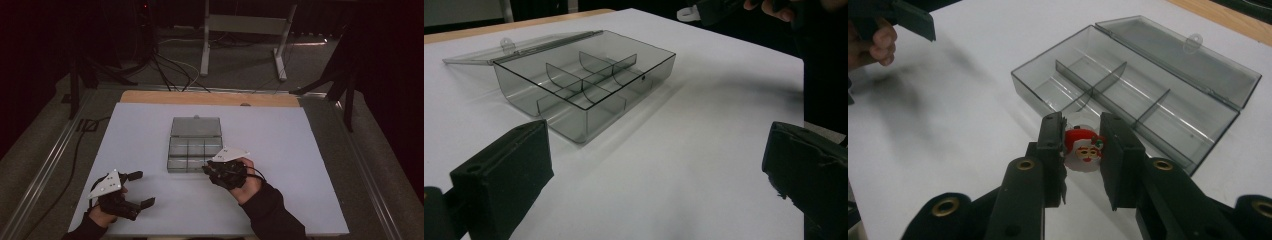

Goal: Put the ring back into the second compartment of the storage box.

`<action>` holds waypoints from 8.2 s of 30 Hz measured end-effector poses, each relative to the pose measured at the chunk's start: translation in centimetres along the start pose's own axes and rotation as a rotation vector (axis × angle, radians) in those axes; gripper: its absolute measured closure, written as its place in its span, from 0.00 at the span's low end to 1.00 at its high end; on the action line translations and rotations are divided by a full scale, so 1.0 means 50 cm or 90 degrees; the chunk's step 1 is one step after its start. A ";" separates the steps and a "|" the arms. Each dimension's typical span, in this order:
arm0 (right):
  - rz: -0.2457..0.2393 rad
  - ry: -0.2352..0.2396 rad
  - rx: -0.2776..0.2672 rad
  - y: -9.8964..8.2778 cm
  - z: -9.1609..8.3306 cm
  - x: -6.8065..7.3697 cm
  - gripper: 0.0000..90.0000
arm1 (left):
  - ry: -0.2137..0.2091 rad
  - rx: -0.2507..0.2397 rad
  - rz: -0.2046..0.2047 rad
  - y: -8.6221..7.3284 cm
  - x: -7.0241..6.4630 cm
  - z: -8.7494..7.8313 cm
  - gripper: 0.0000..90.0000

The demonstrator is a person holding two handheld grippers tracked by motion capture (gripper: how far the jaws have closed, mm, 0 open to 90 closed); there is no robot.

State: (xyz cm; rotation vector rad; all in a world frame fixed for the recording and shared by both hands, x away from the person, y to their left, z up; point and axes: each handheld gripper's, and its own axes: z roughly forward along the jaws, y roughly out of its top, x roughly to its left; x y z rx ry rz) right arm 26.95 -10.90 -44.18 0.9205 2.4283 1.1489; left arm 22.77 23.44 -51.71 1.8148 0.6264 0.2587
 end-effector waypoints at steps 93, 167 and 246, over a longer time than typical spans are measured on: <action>0.049 -0.042 0.081 0.113 0.221 -0.094 0.80 | -0.010 -0.004 0.000 0.002 -0.002 -0.001 0.00; 0.033 0.098 0.022 0.077 0.131 -0.134 0.00 | -0.005 -0.003 -0.002 0.001 -0.001 0.000 0.00; 0.146 0.025 -0.009 -0.339 -0.147 -0.238 0.00 | -0.006 0.009 -0.003 -0.002 0.001 0.006 0.00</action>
